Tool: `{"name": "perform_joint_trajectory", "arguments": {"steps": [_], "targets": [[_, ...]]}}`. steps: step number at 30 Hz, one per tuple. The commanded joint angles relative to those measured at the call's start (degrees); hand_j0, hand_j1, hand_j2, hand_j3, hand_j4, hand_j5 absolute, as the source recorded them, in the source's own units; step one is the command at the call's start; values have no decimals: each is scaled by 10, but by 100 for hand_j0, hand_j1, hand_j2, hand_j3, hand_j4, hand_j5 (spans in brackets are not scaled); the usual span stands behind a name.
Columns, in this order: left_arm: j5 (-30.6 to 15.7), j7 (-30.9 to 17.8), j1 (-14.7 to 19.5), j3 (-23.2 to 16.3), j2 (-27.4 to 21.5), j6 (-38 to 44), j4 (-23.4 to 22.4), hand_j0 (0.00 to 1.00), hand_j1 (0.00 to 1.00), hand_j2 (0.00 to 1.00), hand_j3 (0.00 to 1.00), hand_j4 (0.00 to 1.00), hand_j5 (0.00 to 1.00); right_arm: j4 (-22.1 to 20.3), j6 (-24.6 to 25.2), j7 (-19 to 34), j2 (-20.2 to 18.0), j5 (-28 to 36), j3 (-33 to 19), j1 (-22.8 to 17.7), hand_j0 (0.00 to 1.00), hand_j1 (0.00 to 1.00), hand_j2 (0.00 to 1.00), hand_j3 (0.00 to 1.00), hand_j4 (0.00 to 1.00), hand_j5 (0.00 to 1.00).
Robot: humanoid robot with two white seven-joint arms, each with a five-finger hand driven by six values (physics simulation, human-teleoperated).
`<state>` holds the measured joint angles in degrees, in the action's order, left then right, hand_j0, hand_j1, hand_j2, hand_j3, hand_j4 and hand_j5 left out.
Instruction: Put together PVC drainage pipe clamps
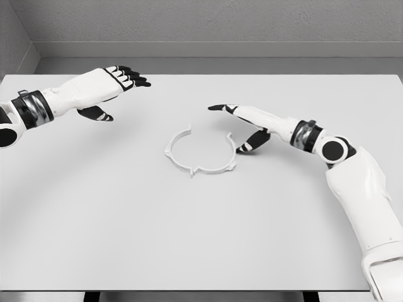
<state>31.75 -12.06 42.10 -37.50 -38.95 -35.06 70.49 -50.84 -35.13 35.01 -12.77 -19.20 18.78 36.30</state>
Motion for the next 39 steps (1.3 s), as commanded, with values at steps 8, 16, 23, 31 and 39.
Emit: {"name": "perform_joint_trajectory", "arguments": {"steps": [8, 16, 23, 31, 39], "targets": [[-4, 0, 1, 1, 0, 1, 0, 100, 100, 100, 100, 100, 100, -3, 1, 0, 10, 5, -1, 4, 100, 100, 100, 100, 100, 100], [-4, 0, 1, 1, -1, 1, 0, 100, 100, 100, 100, 100, 100, -6, 1, 0, -31, 7, -40, -1, 100, 100, 100, 100, 100, 100], [-4, 0, 2, 1, -1, 1, 0, 100, 100, 100, 100, 100, 100, 7, 1, 0, -155, 20, -154, -4, 100, 100, 100, 100, 100, 100], [35, -1, 1, -7, 71, 1, -28, 100, 100, 100, 100, 100, 100, -11, 1, 0, -215, 22, -147, -37, 100, 100, 100, 100, 100, 100], [74, -2, 16, -9, 120, 1, -76, 100, 100, 100, 100, 100, 100, -26, 1, 0, -215, 27, -125, -30, 100, 100, 100, 100, 100, 100]]}}
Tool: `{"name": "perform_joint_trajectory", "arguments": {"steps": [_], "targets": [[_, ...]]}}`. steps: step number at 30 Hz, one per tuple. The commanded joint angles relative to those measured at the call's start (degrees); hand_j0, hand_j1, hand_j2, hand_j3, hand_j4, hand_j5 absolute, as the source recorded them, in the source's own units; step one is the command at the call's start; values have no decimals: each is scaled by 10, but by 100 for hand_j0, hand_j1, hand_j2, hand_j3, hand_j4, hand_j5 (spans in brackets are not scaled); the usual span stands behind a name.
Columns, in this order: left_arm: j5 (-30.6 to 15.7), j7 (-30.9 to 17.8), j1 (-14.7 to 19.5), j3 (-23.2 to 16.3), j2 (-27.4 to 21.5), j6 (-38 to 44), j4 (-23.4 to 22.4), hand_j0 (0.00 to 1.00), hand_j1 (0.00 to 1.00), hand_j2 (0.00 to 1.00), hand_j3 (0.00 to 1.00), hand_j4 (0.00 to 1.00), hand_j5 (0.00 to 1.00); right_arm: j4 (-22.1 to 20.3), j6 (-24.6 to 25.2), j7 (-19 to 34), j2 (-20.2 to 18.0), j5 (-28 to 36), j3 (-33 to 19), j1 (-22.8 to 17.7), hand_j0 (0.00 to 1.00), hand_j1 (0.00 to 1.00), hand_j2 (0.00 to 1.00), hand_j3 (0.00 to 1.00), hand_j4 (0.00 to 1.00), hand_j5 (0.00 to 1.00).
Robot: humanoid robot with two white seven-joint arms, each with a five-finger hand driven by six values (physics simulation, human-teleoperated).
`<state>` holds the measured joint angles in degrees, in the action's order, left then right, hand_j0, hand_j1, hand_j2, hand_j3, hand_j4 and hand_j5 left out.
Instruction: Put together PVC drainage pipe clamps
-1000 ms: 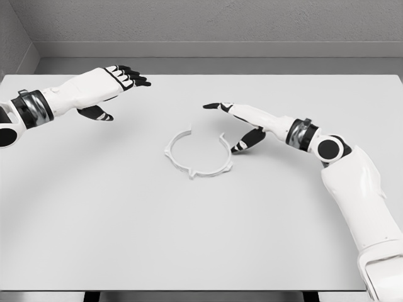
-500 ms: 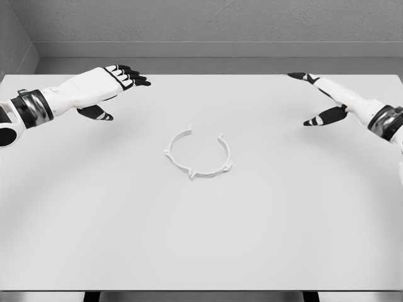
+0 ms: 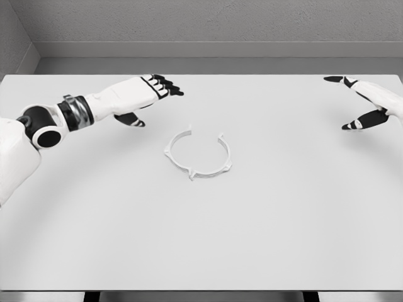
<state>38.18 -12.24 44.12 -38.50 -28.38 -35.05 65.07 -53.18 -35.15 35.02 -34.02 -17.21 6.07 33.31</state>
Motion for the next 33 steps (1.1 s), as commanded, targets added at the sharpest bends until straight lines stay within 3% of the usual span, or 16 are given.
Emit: {"name": "perform_joint_trajectory", "arguments": {"steps": [1, 10, 14, 33], "targets": [[11, 0, 1, 0, 18, 1, -31, 100, 100, 100, 100, 100, 100, -2, 2, 0, -1, 8, 2, 0, 100, 100, 100, 100, 100, 100], [37, 1, 50, 4, 59, 1, -130, 100, 100, 100, 100, 100, 100, 1, 2, 0, 19, 9, 5, -2, 100, 100, 100, 100, 100, 100], [60, 1, 54, 7, 83, 1, -170, 100, 100, 100, 100, 100, 100, 4, 2, 0, 19, 9, 3, -4, 100, 100, 100, 100, 100, 100], [83, 1, 59, -11, 125, 1, -174, 100, 100, 100, 100, 100, 100, 6, 2, 0, 26, 9, 2, 0, 100, 100, 100, 100, 100, 100]]}}
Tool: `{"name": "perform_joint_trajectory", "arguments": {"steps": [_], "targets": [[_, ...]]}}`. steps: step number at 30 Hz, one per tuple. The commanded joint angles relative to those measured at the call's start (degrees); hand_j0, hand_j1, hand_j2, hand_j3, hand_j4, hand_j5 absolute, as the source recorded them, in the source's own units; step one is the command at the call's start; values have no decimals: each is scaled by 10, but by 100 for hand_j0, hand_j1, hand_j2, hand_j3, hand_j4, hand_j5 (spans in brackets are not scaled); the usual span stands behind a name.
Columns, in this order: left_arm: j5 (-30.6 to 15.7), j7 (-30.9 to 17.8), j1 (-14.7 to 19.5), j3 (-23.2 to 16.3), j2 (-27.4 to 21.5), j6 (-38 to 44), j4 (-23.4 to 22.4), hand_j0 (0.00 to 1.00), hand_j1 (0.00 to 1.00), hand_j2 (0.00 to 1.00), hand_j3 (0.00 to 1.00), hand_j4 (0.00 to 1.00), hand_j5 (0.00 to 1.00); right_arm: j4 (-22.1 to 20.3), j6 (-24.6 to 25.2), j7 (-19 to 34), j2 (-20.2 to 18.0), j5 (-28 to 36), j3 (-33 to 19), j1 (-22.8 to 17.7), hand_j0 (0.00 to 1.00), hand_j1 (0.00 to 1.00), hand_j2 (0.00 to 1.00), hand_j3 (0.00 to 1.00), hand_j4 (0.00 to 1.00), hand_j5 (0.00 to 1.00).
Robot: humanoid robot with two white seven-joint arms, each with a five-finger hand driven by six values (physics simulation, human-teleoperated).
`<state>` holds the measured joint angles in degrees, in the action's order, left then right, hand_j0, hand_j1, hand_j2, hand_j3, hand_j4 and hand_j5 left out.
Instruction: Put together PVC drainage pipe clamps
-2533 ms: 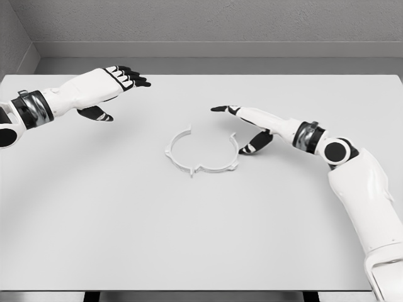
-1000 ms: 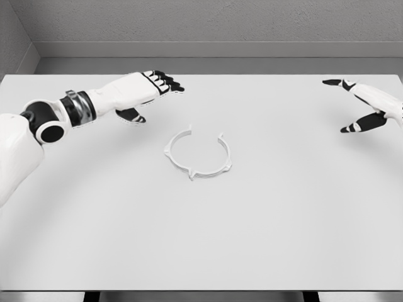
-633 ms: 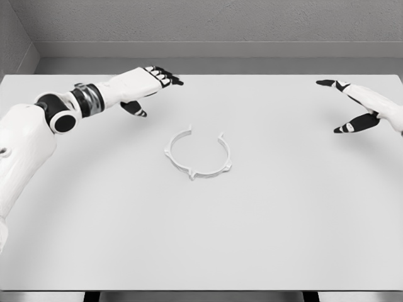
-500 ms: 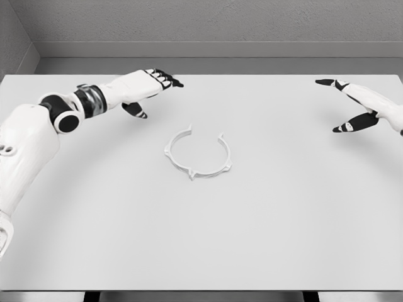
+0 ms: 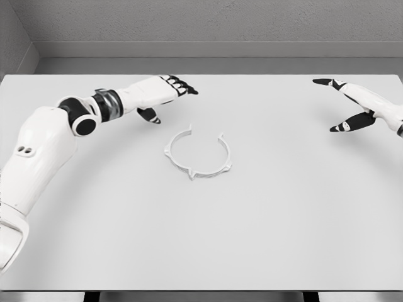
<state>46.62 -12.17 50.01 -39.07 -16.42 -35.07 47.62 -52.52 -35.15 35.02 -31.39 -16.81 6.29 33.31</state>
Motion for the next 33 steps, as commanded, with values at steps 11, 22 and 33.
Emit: {"name": "perform_joint_trajectory", "arguments": {"steps": [11, 22, 33], "targets": [[-1, 1, 4, -20, 18, 1, 3, 100, 100, 100, 100, 100, 100, 0, 2, 0, 8, 5, 0, 4, 100, 100, 100, 100, 100, 100], [-2, 1, 4, -35, 30, 1, 7, 100, 100, 100, 100, 100, 100, -1, 2, 0, 14, 5, 1, 4, 100, 100, 100, 100, 100, 100], [-1, 1, 4, -36, 41, 1, 7, 100, 100, 100, 100, 100, 100, -1, 2, 0, 17, 5, 3, 9, 100, 100, 100, 100, 100, 100]]}}
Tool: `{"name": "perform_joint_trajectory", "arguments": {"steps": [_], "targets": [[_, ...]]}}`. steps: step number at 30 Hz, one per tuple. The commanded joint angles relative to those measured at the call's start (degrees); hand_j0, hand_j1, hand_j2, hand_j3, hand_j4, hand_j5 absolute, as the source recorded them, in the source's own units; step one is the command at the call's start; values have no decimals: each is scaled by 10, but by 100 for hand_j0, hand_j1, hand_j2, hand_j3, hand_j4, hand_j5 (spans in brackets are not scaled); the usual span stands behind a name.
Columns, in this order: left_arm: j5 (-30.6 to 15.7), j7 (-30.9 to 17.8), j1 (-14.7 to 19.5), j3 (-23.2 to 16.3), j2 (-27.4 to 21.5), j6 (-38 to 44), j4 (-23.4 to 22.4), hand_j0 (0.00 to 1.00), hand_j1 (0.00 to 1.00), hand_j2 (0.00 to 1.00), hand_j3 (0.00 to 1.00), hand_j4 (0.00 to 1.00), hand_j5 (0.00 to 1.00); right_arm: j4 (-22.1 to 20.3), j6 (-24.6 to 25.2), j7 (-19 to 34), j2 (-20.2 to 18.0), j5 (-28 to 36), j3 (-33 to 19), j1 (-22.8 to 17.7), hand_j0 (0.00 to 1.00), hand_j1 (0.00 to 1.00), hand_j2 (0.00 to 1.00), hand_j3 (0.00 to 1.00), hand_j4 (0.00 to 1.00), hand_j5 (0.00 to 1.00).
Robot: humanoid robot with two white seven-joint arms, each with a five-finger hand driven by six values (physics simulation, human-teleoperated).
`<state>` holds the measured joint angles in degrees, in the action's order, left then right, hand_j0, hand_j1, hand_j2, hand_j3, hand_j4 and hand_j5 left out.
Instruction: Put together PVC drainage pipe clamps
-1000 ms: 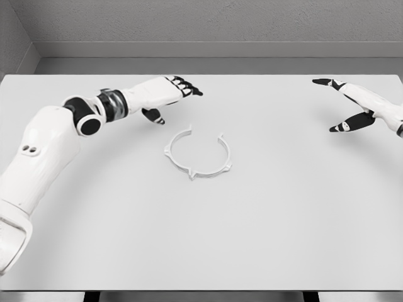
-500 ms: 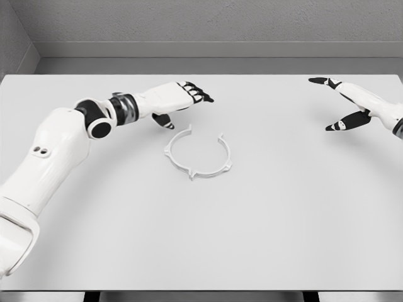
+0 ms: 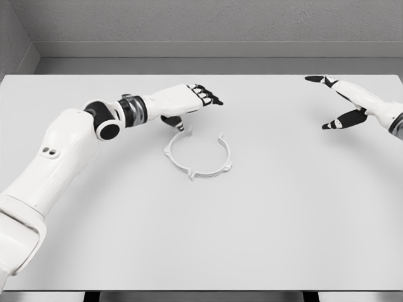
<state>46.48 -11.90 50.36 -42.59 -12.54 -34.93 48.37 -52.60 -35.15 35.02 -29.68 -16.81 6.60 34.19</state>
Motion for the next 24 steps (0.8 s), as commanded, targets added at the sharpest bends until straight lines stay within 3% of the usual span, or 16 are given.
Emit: {"name": "perform_joint_trajectory", "arguments": {"steps": [1, 24], "targets": [[0, -1, 0, -1, 2, -1, 0, 100, 100, 100, 100, 100, 100, 0, 2, 0, 0, 5, 0, 0, 100, 100, 100, 100, 100, 100], [-1, 0, 18, -19, 10, -1, 0, 100, 100, 100, 100, 100, 100, 2, 2, 0, 0, 6, -1, 0, 100, 100, 100, 100, 100, 100]]}}
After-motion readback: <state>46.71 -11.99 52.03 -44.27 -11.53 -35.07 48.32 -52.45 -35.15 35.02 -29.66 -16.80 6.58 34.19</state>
